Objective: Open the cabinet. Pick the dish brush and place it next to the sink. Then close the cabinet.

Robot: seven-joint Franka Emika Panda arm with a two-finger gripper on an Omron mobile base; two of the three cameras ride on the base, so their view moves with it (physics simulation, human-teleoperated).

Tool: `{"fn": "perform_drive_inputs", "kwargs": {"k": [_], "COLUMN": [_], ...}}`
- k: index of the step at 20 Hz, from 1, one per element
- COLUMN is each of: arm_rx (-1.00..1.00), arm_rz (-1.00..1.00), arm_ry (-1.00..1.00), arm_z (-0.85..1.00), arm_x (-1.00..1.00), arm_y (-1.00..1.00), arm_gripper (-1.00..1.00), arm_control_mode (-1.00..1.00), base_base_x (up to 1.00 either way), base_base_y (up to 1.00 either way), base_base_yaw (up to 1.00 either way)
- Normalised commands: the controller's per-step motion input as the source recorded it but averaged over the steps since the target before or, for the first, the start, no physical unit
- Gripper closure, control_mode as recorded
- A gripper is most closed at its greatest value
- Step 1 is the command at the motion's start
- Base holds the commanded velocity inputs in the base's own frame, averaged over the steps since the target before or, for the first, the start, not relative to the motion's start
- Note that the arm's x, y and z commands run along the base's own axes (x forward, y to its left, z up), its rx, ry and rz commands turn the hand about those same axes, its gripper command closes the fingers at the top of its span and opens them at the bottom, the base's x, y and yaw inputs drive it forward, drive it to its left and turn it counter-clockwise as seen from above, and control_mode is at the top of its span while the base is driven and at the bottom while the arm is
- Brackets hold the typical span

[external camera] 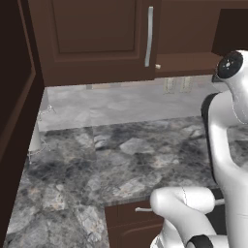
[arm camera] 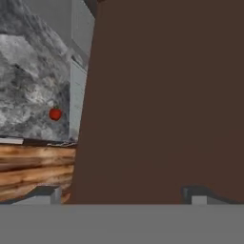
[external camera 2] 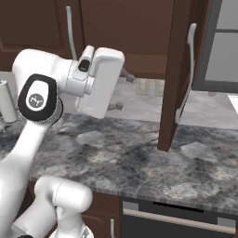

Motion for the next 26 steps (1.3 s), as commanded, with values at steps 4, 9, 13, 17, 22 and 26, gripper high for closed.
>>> {"fn": "perform_drive_inputs", "kwargs": {"k": [4, 9, 13, 17, 22, 26], "arm_rx": [0.29, 0.30, 0.26, 0.27, 0.27, 0.12], "arm_rz": [0.26, 0.27, 0.27, 0.27, 0.26, 0.23], "arm_ry": [-0.24, -0.28, -0.24, -0.24, -0.26, -0.15], "arm_z": [0.00, -0.11, -0.12, -0.07, 0.00, 0.00], "arm_x": [0.00, -0.01, -0.01, -0.01, -0.11, -0.49], "arm_y": [0.48, 0.39, 0.43, 0.47, 0.48, 0.60], "arm_gripper": [-1.00, -1.00, -1.00, -1.00, -1.00, -1.00], "arm_control_mode": [-1.00, -1.00, -1.00, -1.00, -1.00, -1.00], "base_base_x": [0.00, 0.00, 0.00, 0.00, 0.00, 0.00], "base_base_y": [0.00, 0.00, 0.00, 0.00, 0.00, 0.00], "base_base_yaw": [0.00, 0.00, 0.00, 0.00, 0.00, 0.00]}}
